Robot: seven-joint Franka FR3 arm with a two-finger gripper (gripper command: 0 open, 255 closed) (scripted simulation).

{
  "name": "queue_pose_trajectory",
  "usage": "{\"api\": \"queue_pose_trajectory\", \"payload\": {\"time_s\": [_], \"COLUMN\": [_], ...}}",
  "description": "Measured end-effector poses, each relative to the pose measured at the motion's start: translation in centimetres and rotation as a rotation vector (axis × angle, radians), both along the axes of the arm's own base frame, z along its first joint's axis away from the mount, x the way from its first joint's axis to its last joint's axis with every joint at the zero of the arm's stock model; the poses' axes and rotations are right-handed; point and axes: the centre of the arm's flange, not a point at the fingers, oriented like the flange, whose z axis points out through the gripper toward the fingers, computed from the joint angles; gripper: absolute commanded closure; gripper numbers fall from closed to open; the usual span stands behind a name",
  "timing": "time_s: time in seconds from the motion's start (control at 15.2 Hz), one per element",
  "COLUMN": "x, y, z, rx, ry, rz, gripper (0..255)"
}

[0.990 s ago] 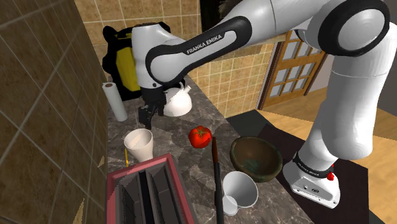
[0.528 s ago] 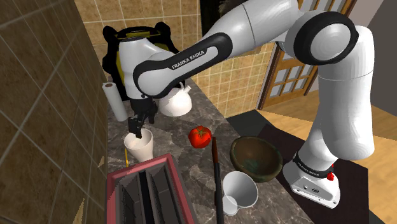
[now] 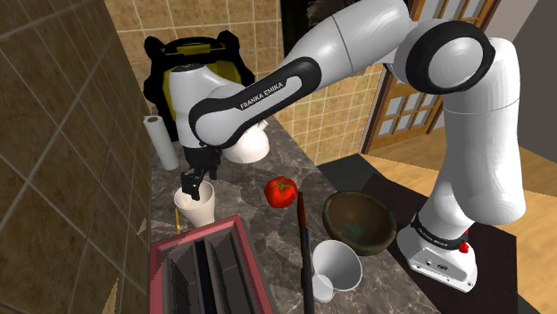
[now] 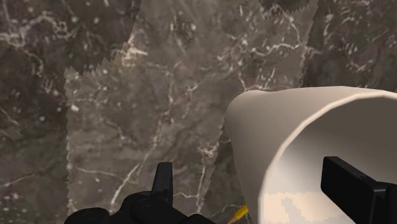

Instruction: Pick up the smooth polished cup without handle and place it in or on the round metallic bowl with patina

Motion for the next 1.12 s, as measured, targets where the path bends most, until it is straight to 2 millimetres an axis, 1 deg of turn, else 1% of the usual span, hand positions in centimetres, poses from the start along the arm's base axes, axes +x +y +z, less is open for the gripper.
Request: {"api": "queue_pose_trajectory", "payload": {"time_s": [0.13, 0.2, 0.86, 0.99, 1.12], "x": [0.0, 0.0, 0.0, 0.0, -0.1], "y": [0.0, 0.0, 0.0, 0.0, 0.0], "z": [0.0, 0.0, 0.1, 0.6, 1.6], "rx": [0.000, 0.000, 0.002, 0.000, 0.000], "ry": [0.000, 0.000, -0.002, 0.000, 0.000], "rz": [0.000, 0.000, 0.000, 0.000, 0.000], "gripper": [0, 255, 255, 255, 255]}}
